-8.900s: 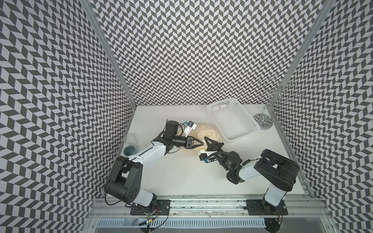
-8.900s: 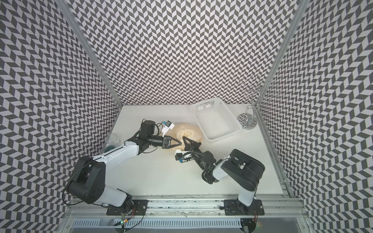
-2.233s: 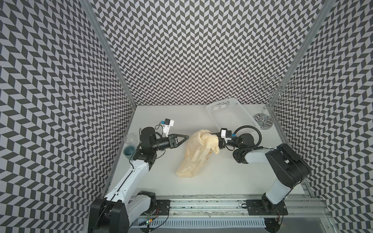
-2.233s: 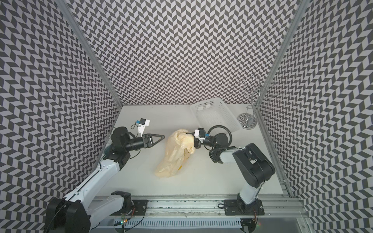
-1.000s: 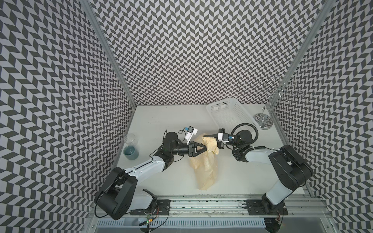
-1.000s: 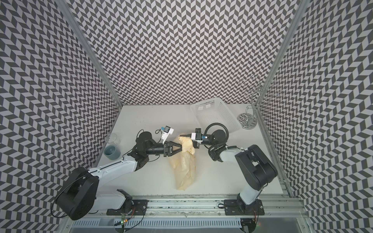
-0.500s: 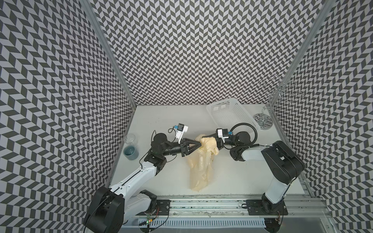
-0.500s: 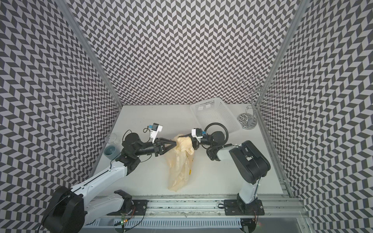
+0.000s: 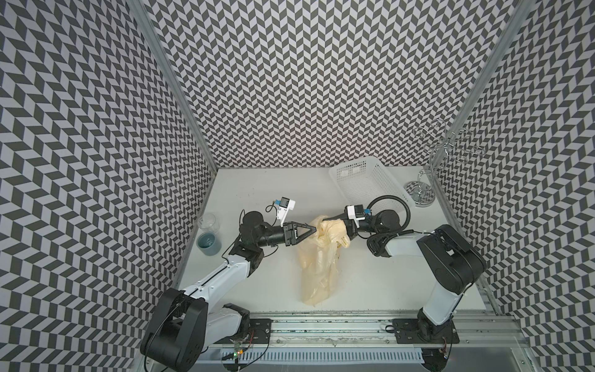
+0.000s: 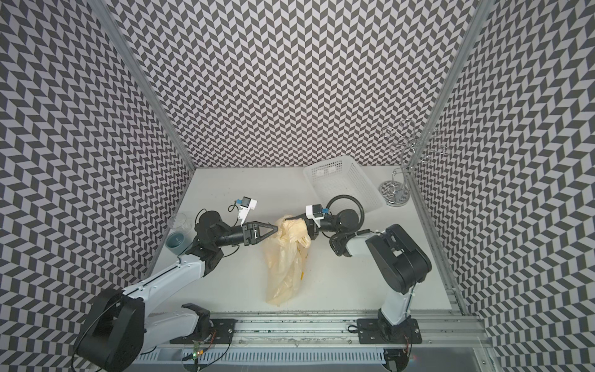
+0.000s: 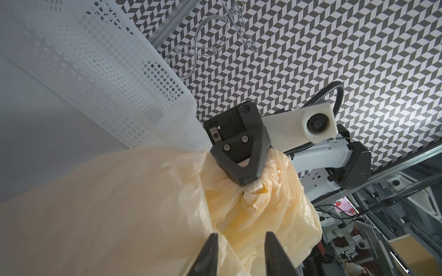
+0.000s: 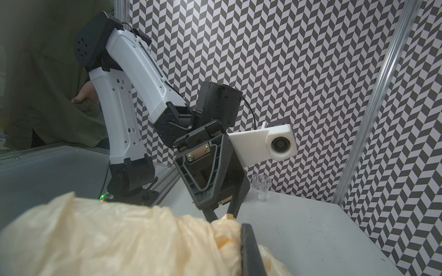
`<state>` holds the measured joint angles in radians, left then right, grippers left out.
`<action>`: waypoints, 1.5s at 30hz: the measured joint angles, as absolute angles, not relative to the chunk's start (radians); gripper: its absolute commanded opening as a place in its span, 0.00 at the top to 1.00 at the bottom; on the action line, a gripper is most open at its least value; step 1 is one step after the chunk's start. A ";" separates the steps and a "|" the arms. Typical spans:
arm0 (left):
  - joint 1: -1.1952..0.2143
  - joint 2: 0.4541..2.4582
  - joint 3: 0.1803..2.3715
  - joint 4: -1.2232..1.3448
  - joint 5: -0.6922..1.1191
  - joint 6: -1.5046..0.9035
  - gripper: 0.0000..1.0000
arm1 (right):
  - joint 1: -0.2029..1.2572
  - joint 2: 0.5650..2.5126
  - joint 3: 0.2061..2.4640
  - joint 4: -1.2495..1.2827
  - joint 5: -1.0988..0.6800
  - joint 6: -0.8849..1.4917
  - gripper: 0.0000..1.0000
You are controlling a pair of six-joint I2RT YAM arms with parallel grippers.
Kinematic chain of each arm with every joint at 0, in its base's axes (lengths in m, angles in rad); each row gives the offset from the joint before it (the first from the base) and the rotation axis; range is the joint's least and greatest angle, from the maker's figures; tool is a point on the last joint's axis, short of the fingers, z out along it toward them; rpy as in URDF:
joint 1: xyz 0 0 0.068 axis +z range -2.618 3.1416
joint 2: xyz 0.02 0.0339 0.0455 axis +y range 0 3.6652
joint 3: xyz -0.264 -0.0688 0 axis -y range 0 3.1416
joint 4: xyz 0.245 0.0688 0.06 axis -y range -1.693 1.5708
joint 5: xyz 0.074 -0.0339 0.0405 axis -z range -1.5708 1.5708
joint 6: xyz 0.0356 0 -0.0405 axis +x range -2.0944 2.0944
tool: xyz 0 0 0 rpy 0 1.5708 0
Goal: Place the peach into a plastic bag & tie a knot
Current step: Tie the plastic bag at the center of the board.
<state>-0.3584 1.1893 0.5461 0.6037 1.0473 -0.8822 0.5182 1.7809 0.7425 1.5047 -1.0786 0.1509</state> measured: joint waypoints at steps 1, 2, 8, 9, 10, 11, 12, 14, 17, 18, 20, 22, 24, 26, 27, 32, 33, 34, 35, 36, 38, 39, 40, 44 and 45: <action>-0.366 1.191 0.564 0.597 1.048 -0.882 0.57 | 0.518 1.781 0.743 1.505 -1.079 0.149 1.00; -0.372 1.193 0.579 0.593 1.048 -0.879 0.56 | 0.518 1.781 0.743 1.505 -1.079 0.148 1.00; -0.393 1.226 0.625 0.593 1.053 -0.880 0.56 | 0.518 1.781 0.743 1.505 -1.081 0.146 1.00; -0.393 1.235 0.625 0.593 1.053 -0.880 0.57 | 0.518 1.781 0.743 1.505 -1.082 0.145 1.00; -0.393 1.243 0.625 0.590 1.054 -0.880 0.57 | 0.518 1.781 0.743 1.505 -1.082 0.143 1.00; -0.395 1.251 0.625 0.588 1.054 -0.880 0.57 | 0.518 1.781 0.743 1.505 -1.082 0.141 1.00; -0.395 1.255 0.625 0.583 1.054 -0.879 0.57 | 0.518 1.781 0.743 1.505 -1.082 0.140 1.00; -0.395 1.258 0.625 0.574 1.054 -0.876 0.58 | 0.518 1.781 0.743 1.505 -1.082 0.139 1.00; -0.395 1.260 0.625 0.575 1.055 -0.878 0.59 | 0.518 1.781 0.743 1.505 -1.083 0.139 1.00; -0.395 1.262 0.625 0.581 1.056 -0.884 0.61 | 0.518 1.781 0.743 1.505 -1.084 0.139 1.00; -0.395 1.268 0.625 0.596 1.057 -0.897 0.62 | 0.518 1.781 0.743 1.505 -1.086 0.139 1.00; -0.397 1.274 0.625 0.609 1.058 -0.910 0.65 | 0.518 1.781 0.743 1.505 -1.089 0.139 1.00; -0.402 1.281 0.625 0.621 1.060 -0.918 0.68 | 0.519 1.781 0.742 1.505 -1.090 0.139 1.00; -0.407 1.289 0.625 0.631 1.061 -0.926 0.71 | 0.519 1.781 0.742 1.505 -1.090 0.139 1.00; -0.411 1.294 0.625 0.635 1.061 -0.931 0.71 | 0.519 1.781 0.742 1.505 -1.090 0.139 1.00; -0.418 1.302 0.625 0.649 1.061 -0.941 0.75 | 0.519 1.781 0.742 1.505 -1.092 0.138 1.00; -0.418 1.303 0.625 0.651 1.061 -0.943 0.79 | 0.519 1.781 0.742 1.505 -1.093 0.139 1.00; -0.418 1.303 0.625 0.652 1.061 -0.947 0.82 | 0.519 1.781 0.742 1.505 -1.093 0.139 1.00; -0.418 1.304 0.625 0.654 1.060 -0.951 0.86 | 0.519 1.781 0.742 1.508 -1.094 0.139 1.00; -0.417 1.308 0.625 0.658 1.061 -0.958 0.93 | 0.519 1.780 0.742 1.510 -1.096 0.139 1.00; -0.414 1.319 0.625 0.677 1.065 -0.974 1.00 | 0.517 1.779 0.742 1.510 -1.097 0.141 0.98; -0.413 1.325 0.625 0.694 1.068 -0.995 1.00 | 0.516 1.779 0.741 1.510 -1.096 0.143 0.96; -0.412 1.328 0.623 0.709 1.070 -1.005 1.00 | 0.516 1.779 0.741 1.510 -1.095 0.146 0.92; -0.407 1.326 0.604 0.748 1.077 -1.026 1.00 | 0.511 1.773 0.726 1.510 -1.055 0.157 0.72; -0.404 1.324 0.596 0.757 1.079 -1.029 1.00 | 0.510 1.768 0.718 1.510 -1.046 0.157 0.67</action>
